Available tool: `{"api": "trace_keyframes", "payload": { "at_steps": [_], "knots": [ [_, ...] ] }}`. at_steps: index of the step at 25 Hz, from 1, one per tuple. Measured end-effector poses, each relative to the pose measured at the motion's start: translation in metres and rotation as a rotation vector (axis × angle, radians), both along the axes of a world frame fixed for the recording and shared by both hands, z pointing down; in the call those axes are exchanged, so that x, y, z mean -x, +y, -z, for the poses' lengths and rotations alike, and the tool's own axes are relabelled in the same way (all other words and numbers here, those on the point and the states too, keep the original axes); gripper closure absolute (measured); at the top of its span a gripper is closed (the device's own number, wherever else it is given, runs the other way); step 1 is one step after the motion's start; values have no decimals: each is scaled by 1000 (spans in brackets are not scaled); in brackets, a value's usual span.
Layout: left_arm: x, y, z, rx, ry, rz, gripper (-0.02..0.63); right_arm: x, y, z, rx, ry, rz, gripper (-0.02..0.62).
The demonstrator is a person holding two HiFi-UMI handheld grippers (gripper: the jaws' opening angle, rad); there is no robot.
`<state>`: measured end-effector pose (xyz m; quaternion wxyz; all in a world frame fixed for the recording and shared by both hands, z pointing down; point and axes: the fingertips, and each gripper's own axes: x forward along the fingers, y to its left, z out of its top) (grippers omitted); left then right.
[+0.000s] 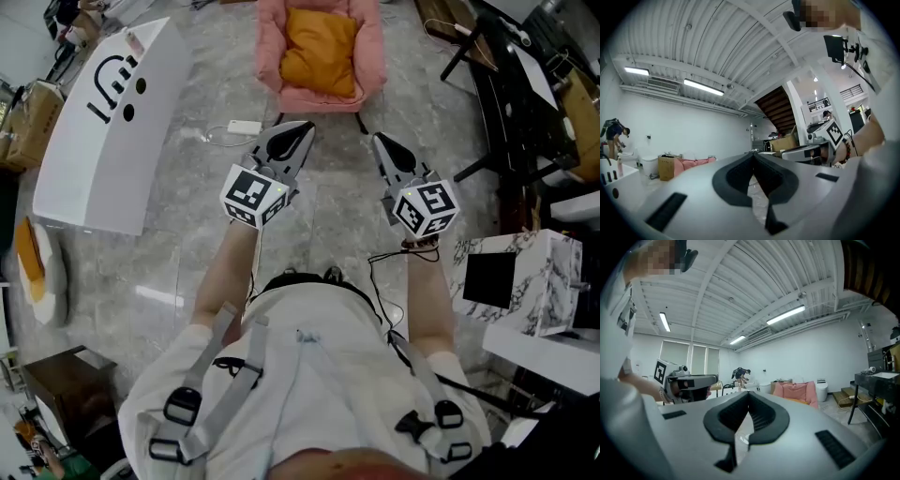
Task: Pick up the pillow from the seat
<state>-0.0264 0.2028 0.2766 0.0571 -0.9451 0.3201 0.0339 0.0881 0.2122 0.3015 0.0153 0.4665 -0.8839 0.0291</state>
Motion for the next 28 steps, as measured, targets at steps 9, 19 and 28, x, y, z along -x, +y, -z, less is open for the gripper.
{"api": "trace_keyframes", "payload": {
  "at_steps": [9,19,28],
  "knots": [
    [9,-3,-8,37,0,-9,598,4,-1,-7,18,-2,-22,581],
    [30,-10,-17,60,-26,-19,598,19,-8,-15,38,-31,-54,580],
    [66,-20,-15,74,21,-27,598,54,-19,-17,54,-26,-69,580]
  ]
}}
